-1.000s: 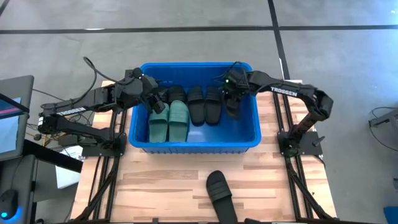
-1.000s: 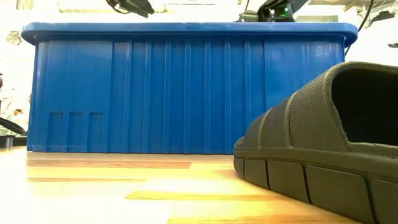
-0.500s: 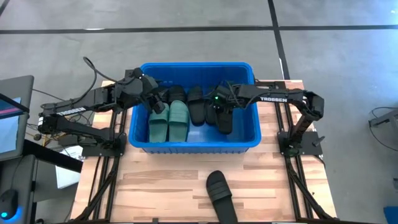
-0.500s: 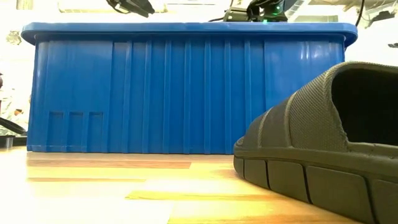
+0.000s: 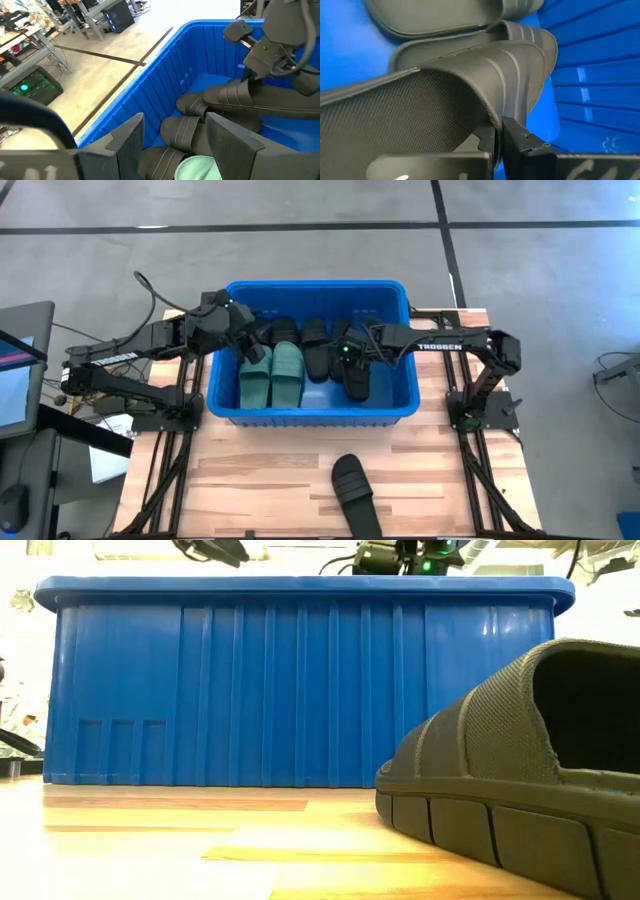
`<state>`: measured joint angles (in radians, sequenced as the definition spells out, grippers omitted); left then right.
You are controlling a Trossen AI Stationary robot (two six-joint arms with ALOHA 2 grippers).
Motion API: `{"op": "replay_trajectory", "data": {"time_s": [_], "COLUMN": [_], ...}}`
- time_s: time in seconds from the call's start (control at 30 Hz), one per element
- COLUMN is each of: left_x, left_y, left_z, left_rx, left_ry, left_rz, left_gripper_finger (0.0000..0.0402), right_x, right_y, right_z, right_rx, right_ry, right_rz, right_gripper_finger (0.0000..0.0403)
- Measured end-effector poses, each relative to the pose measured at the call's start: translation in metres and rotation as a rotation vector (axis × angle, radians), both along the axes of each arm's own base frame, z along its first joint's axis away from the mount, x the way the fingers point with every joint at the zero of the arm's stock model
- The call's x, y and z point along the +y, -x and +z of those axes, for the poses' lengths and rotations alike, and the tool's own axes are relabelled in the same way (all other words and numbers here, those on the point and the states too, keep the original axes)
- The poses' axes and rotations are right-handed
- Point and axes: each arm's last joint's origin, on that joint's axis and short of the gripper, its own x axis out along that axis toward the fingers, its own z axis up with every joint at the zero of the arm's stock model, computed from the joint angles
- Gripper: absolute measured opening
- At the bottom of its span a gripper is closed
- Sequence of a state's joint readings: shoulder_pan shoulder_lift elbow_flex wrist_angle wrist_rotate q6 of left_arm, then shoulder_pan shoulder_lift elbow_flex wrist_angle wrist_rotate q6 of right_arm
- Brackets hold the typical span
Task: Pick and place slides into bin
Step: Adjust the black slide in the blue bin
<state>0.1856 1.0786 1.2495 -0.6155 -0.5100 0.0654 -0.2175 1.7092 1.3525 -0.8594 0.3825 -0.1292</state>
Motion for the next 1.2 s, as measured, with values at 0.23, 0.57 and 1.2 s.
{"op": "replay_trajectory", "data": {"time_s": [0.23, 0.57, 1.2], "left_x": [0.000, 0.000, 0.000], "left_y": [0.000, 0.000, 0.000], "left_z": [0.000, 0.000, 0.000], "left_rx": [0.002, 0.010, 0.011], "left_ry": [0.000, -0.010, -0.010], "left_rz": [-0.005, -0.010, -0.012], "left_gripper_finger": [0.0199, 0.0199, 0.0199], "right_x": [0.013, 0.024, 0.021], "right_y": [-0.003, -0.003, -0.001], "right_z": [0.000, -0.001, -0.001], "right_rx": [-0.006, 0.003, 0.004], "right_ry": [0.008, -0.011, -0.040], "right_rz": [0.012, 0.017, 0.007], "right_gripper_finger": [0.0001, 0.0001, 0.0001]}}
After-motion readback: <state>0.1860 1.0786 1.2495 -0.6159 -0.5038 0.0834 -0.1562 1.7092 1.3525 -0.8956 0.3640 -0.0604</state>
